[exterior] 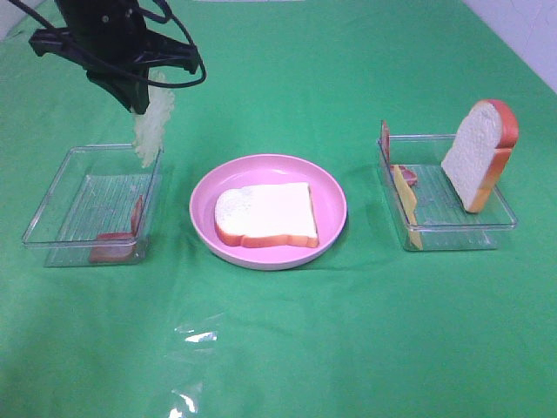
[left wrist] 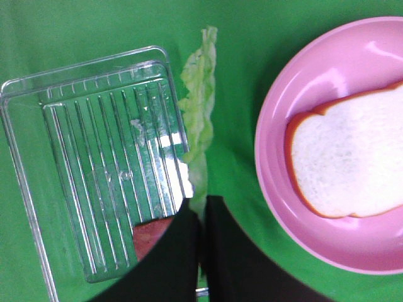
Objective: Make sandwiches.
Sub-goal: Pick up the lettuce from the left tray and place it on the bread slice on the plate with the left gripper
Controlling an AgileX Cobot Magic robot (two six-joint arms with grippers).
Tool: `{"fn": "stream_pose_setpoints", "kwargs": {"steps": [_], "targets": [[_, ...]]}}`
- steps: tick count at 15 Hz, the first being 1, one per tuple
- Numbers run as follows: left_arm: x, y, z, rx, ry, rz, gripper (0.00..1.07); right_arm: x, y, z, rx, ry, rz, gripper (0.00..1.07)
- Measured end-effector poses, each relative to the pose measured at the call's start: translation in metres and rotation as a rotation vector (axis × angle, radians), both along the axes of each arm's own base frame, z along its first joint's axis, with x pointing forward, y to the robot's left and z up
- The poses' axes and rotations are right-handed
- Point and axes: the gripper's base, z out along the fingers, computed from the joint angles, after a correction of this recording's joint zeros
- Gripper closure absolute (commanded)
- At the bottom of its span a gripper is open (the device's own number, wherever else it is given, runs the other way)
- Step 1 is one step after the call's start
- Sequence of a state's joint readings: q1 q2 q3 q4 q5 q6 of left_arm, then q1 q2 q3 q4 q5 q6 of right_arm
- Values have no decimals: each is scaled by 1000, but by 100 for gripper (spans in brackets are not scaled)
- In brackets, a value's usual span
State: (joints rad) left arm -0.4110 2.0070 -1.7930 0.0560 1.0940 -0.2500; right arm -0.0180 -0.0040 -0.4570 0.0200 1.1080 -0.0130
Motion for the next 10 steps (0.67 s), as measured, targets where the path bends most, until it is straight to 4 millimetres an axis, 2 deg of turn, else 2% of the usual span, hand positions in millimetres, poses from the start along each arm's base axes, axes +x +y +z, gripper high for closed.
{"fn": "stream_pose_setpoints", "kwargs": {"steps": [2, 6, 7, 8, 10], "targets": [[-7, -10, 7, -77, 16, -49, 107, 0, 0, 0, 0, 0, 0, 23], [-16, -46, 7, -346, 66, -204, 107, 0, 0, 0, 0, 0, 0, 23], [-17, -57, 3, -409, 71, -259, 107, 0, 0, 0, 0, 0, 0, 23], [-14, -77, -17, -527, 103, -345, 107, 0, 0, 0, 0, 0, 0, 23], [-13, -95, -38, -605, 121, -395, 107, 0, 0, 0, 0, 0, 0, 23]]}}
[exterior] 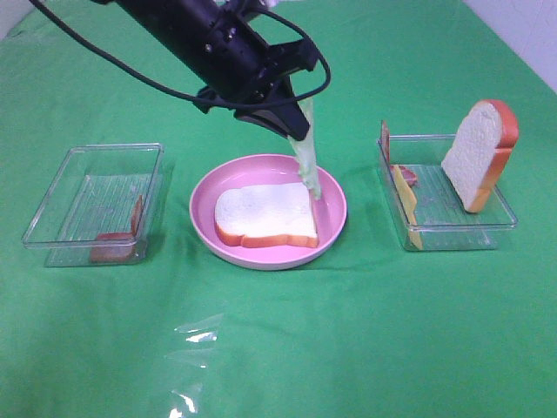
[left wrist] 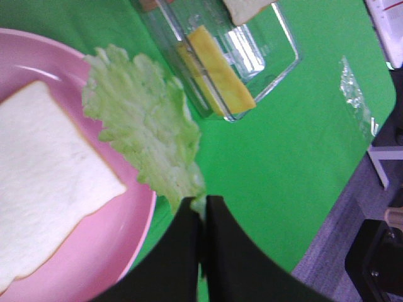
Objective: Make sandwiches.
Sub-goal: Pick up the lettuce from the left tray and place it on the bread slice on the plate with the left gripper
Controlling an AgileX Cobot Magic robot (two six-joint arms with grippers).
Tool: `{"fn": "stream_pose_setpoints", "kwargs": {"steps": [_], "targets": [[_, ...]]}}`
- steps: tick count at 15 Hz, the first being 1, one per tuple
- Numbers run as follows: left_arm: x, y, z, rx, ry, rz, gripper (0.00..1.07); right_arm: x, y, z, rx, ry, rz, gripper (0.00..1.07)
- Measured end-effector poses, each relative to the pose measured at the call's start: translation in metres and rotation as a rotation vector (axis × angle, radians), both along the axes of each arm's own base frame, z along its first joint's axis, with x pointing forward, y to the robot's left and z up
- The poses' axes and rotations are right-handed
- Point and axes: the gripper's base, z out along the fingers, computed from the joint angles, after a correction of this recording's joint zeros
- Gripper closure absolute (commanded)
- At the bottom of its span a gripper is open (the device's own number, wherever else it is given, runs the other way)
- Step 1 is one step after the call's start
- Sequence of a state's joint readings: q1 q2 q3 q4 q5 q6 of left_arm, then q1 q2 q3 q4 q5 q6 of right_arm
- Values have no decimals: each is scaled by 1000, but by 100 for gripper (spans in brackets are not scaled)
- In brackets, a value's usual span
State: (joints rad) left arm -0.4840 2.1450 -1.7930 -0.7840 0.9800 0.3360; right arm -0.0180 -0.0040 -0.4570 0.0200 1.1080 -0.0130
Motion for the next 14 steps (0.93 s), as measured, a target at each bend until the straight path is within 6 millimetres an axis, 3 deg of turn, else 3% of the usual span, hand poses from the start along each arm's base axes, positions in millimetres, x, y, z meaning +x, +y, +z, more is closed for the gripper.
{"fn": "stream_pose_setpoints", "kwargs": {"steps": [5, 14], "targets": [[4, -16, -48, -19, 77, -24, 107, 0, 0, 0, 0, 0, 0, 23], [12, -1, -66, 205, 13, 20, 107, 0, 0, 0, 0, 0, 0, 23]]}}
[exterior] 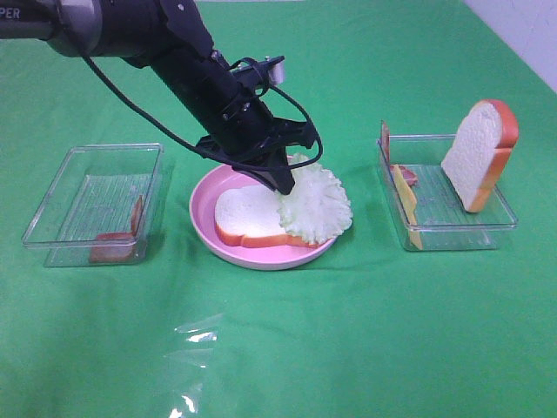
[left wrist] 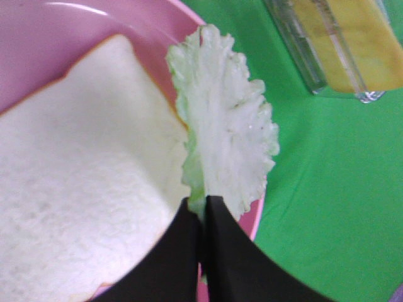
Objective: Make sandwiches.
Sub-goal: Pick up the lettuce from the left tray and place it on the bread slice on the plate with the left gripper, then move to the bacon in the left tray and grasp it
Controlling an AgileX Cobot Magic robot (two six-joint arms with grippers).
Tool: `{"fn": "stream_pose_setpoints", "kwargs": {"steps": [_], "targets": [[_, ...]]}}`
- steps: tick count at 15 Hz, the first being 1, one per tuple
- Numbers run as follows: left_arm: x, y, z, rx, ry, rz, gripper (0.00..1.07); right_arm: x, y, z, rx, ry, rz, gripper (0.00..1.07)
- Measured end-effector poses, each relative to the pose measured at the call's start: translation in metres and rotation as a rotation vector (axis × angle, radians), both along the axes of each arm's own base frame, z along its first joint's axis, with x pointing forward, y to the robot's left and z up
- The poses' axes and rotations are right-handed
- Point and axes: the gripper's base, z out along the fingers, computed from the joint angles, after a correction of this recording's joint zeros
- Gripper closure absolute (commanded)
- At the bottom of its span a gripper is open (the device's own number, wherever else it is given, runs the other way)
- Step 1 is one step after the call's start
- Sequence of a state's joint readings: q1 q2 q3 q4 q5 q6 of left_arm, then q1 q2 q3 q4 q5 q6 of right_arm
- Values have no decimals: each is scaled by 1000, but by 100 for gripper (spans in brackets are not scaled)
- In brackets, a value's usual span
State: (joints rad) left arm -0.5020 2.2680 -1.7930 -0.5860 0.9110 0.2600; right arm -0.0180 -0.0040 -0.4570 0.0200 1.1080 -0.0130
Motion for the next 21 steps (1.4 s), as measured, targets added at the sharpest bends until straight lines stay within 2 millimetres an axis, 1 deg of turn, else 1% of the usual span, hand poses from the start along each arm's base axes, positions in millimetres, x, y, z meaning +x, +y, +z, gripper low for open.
{"fn": "stream_pose_setpoints", "kwargs": {"steps": [6, 9, 10, 11, 12, 13, 14, 15, 16, 17, 19, 20, 21], "targets": [[4, 12, -6, 144, -19, 48, 107, 0, 0, 0, 0, 0, 0, 23], [5, 15, -5, 180, -17, 66, 107, 0, 0, 0, 0, 0, 0, 23], [6, 16, -3, 196, -16, 73, 104, 0, 0, 0, 0, 0, 0, 23], [6, 17, 0, 209, -16, 82, 93, 0, 0, 0, 0, 0, 0, 23], [7, 17, 3, 220, -17, 81, 74, 0, 0, 0, 0, 0, 0, 23], [8, 17, 8, 223, -14, 77, 47, 0, 0, 0, 0, 0, 0, 23], [9, 16, 13, 225, -9, 81, 33, 0, 0, 0, 0, 0, 0, 23], [9, 17, 15, 230, -7, 87, 9, 0, 0, 0, 0, 0, 0, 23], [11, 17, 22, 237, -5, 96, 5, 0, 0, 0, 0, 0, 0, 23], [12, 17, 42, 275, -12, 97, 5, 0, 0, 0, 0, 0, 0, 23], [10, 18, 64, 288, -36, 114, 5, 0, 0, 0, 0, 0, 0, 23], [9, 20, 71, 289, -48, 122, 5, 0, 0, 0, 0, 0, 0, 23], [5, 22, 85, 280, -68, 135, 5, 0, 0, 0, 0, 0, 0, 23]]}}
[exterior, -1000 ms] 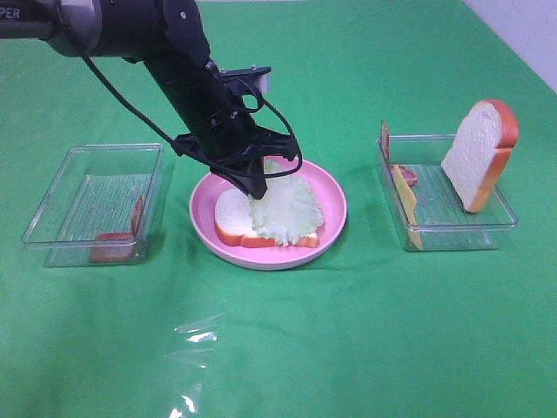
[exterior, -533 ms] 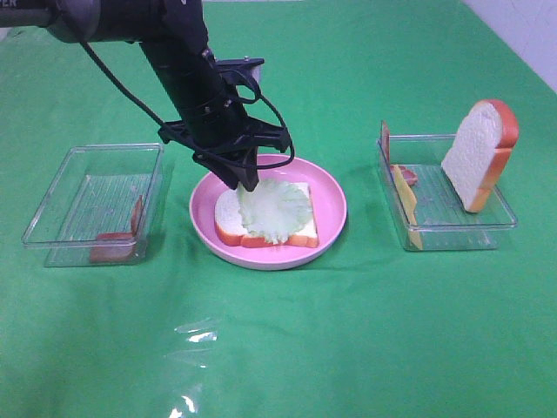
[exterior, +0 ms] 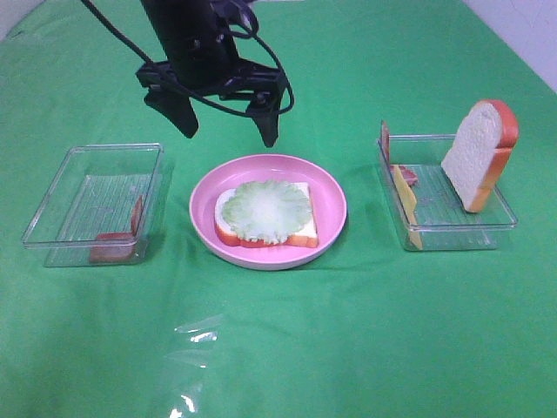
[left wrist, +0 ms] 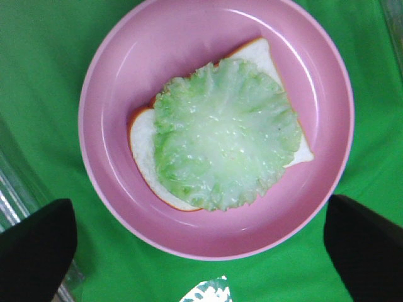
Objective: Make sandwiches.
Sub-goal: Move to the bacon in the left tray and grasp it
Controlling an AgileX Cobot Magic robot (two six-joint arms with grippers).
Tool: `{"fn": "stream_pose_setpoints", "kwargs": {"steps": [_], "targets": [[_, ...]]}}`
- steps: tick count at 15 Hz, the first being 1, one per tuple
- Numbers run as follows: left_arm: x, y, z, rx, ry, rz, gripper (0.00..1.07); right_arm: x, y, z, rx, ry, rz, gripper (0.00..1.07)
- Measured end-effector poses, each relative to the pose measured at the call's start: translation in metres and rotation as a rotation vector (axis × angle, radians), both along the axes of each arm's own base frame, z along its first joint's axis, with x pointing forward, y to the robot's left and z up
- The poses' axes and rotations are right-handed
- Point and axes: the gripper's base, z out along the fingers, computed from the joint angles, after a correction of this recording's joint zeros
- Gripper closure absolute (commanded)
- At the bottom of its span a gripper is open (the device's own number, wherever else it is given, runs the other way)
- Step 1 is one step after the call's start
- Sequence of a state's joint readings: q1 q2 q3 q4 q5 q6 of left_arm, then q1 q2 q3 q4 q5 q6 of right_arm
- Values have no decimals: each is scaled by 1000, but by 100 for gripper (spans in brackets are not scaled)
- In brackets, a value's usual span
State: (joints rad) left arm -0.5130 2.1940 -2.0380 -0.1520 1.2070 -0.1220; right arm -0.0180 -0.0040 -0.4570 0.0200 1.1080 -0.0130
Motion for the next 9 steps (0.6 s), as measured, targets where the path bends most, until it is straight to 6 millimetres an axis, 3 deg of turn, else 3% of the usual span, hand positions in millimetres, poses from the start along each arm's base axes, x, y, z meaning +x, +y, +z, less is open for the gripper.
{"fn": "stream_pose_setpoints", "kwargs": {"steps": [2, 3, 4, 5, 9], "targets": [[-14, 10, 22, 1, -25, 13, 6, 0, 0, 0, 0, 0, 0, 23], [-19, 13, 24, 12, -21, 17, 6, 0, 0, 0, 0, 0, 0, 23], [-36, 30, 22, 78, 14, 59, 6, 0, 0, 0, 0, 0, 0, 23], [-41, 42, 19, 100, 38, 96, 6, 0, 0, 0, 0, 0, 0, 23], [-47, 74, -6, 163, 138, 185, 6, 0, 0, 0, 0, 0, 0, 23]]}}
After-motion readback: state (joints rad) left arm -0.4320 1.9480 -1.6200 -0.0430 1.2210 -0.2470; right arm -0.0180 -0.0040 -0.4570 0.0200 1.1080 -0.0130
